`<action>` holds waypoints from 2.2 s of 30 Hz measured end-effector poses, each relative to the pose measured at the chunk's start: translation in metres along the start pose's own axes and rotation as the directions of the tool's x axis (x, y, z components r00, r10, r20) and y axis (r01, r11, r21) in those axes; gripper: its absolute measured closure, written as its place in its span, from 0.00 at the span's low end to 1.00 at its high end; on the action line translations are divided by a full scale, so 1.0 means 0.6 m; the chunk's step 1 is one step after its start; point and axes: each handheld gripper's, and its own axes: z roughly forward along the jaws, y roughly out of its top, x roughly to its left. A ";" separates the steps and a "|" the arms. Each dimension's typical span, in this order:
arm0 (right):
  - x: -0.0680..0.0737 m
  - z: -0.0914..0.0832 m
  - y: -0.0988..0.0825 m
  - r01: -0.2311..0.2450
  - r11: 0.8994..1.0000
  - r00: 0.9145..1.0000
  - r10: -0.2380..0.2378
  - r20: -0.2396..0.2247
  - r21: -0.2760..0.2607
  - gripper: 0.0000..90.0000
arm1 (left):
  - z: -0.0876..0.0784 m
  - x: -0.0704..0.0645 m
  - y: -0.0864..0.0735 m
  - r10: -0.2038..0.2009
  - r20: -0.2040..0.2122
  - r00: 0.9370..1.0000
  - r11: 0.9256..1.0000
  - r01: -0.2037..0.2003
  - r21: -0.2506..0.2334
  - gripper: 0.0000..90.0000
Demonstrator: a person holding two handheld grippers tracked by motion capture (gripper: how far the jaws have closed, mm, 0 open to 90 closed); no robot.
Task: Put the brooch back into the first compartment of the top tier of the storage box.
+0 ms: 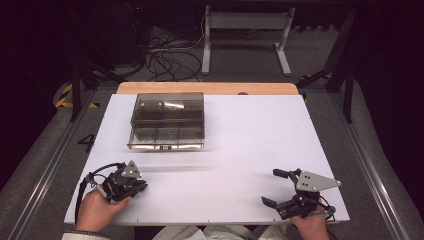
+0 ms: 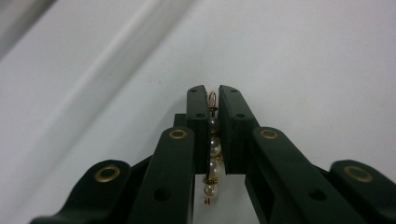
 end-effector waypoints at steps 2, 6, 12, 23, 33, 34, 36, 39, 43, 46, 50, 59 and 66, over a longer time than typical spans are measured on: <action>0.000 0.000 0.000 0.000 1.000 1.000 0.000 0.000 0.000 0.04 | 0.000 0.000 0.000 0.000 0.000 1.000 1.000 0.000 0.000 0.93; 0.000 0.000 0.000 0.001 1.000 1.000 -0.001 -0.001 0.000 0.04 | 0.000 0.000 0.000 0.000 -0.002 1.000 1.000 0.000 0.000 0.93; 0.001 -0.001 0.000 0.004 1.000 1.000 -0.004 0.001 0.000 0.04 | -0.011 0.001 -0.002 -0.019 -0.016 1.000 0.999 0.018 -0.048 0.93; 0.001 -0.001 0.000 0.006 1.000 1.000 -0.006 0.003 0.001 0.04 | -0.041 0.005 -0.005 -0.055 -0.022 0.998 0.979 0.049 -0.198 0.93; 0.001 0.000 0.000 0.006 1.000 1.000 -0.006 0.003 0.002 0.05 | -0.067 0.005 -0.011 -0.083 -0.030 0.996 0.940 0.068 -0.334 0.93; 0.001 0.000 0.000 0.007 1.000 1.000 -0.007 0.003 0.003 0.05 | -0.070 0.005 -0.012 -0.082 -0.037 0.996 0.937 0.065 -0.343 0.93; 0.001 0.000 0.000 0.006 1.000 1.000 -0.007 0.003 0.003 0.05 | -0.075 0.005 -0.013 -0.085 -0.042 0.995 0.928 0.064 -0.367 0.93; 0.001 0.000 0.000 0.006 1.000 1.000 -0.006 0.003 0.004 0.05 | -0.081 0.005 -0.015 -0.097 -0.044 0.994 0.912 0.071 -0.403 0.93; 0.001 0.001 0.000 0.006 1.000 1.000 -0.006 0.003 0.005 0.05 | -0.091 0.007 -0.019 -0.114 -0.037 0.993 0.881 0.084 -0.466 0.93; 0.001 0.001 0.000 0.007 1.000 1.000 -0.007 0.003 0.004 0.05 | -0.096 0.010 -0.021 -0.118 -0.018 0.993 0.857 0.093 -0.508 0.93; 0.001 0.001 0.000 0.005 1.000 1.000 -0.005 0.003 0.003 0.05 | -0.103 0.010 -0.020 -0.126 -0.016 0.992 0.831 0.097 -0.548 0.93; 0.001 0.001 0.000 0.004 1.000 1.000 -0.004 0.005 0.004 0.05 | -0.117 0.008 -0.021 -0.147 -0.011 0.989 0.770 0.107 -0.629 0.93; 0.001 0.002 0.000 0.003 1.000 1.000 -0.003 0.005 0.005 0.05 | -0.127 0.009 -0.022 -0.152 0.007 0.988 0.725 0.116 -0.678 0.93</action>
